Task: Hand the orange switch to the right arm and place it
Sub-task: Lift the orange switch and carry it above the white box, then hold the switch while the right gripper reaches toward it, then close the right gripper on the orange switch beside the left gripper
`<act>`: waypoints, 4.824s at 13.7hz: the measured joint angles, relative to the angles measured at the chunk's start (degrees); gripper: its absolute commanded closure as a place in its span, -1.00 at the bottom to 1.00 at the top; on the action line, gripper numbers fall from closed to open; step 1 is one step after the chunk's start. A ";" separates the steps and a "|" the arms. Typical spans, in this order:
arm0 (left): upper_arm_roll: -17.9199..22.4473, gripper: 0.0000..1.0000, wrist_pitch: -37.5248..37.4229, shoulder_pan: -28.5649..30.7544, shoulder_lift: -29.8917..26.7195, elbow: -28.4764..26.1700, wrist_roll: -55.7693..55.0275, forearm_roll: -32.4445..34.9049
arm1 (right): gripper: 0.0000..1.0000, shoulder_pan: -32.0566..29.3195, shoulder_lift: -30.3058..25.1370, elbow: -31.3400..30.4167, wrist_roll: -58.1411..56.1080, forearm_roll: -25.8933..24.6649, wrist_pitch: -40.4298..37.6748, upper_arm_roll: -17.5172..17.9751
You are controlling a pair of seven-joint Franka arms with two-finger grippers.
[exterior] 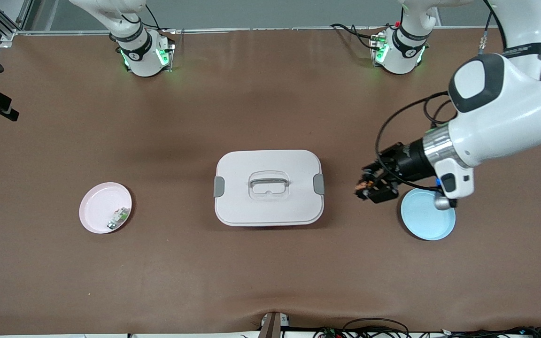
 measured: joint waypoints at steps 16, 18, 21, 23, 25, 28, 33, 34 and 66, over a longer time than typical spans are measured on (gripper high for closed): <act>-1.28 0.23 33.98 -25.75 5.55 -0.30 -44.89 -5.28 | -1.00 -2.49 0.74 -2.98 0.06 18.74 -0.10 0.49; -1.27 0.23 34.01 -26.77 5.72 -0.30 -44.89 -4.45 | -1.00 -0.90 1.50 -3.55 0.05 21.16 0.03 0.97; -1.24 0.23 34.01 -28.61 6.52 -0.32 -44.89 -2.85 | -1.00 4.24 2.82 -3.59 0.27 22.20 1.02 1.28; -1.23 0.23 34.37 -29.56 6.86 -0.32 -44.89 -2.64 | -1.00 6.80 3.82 -3.72 0.58 24.55 2.55 1.35; -1.23 0.23 34.59 -29.82 6.86 -0.28 -44.89 -2.47 | -1.00 8.20 4.83 -4.05 1.10 26.08 3.84 1.35; -1.09 0.23 34.88 -29.81 6.86 -0.24 -44.89 -1.75 | -1.00 10.59 5.57 -5.11 3.61 27.12 5.65 1.37; -1.07 0.23 34.98 -29.81 6.86 -0.23 -44.89 -1.15 | -1.00 15.40 6.18 -7.49 7.25 30.95 10.60 1.41; -1.07 0.23 34.98 -29.81 6.86 -0.23 -44.89 -1.12 | -1.00 16.74 6.45 -7.83 8.74 31.06 12.16 1.42; -0.59 0.23 35.21 -29.82 7.06 -0.37 -44.89 -1.00 | -1.00 31.32 11.86 -7.75 20.69 30.12 26.58 1.46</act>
